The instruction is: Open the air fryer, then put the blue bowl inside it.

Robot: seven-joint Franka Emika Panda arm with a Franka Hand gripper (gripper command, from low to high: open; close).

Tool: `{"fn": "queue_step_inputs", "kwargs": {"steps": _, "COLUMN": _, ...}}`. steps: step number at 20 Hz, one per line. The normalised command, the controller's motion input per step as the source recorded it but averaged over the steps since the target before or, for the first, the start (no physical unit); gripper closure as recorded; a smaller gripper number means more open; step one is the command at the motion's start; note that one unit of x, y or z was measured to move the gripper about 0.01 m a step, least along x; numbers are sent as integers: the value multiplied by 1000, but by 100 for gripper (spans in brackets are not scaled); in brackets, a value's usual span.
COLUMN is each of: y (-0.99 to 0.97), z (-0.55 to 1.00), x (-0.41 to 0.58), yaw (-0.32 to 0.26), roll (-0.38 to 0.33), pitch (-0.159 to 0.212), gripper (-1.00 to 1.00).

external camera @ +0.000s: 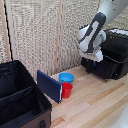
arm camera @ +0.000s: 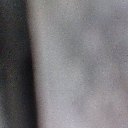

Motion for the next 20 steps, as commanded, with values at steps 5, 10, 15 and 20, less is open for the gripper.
{"fn": "queue_step_inputs", "kwargs": {"steps": 5, "y": 254, "z": 77, "x": -647, "yaw": 117, "roll": -17, "pitch": -56, "gripper": 100}}
{"fn": "queue_step_inputs", "kwargs": {"steps": 10, "y": 388, "z": 172, "x": -327, "yaw": 46, "roll": -9, "pitch": -208, "gripper": 100}}
{"fn": "queue_step_inputs", "kwargs": {"steps": 15, "y": 737, "z": 6, "x": -267, "yaw": 9, "roll": -26, "pitch": -89, "gripper": 100}}
{"fn": "queue_step_inputs", "kwargs": {"steps": 20, "y": 699, "z": -21, "x": -188, "yaw": 38, "roll": -50, "pitch": -8, "gripper": 100}}
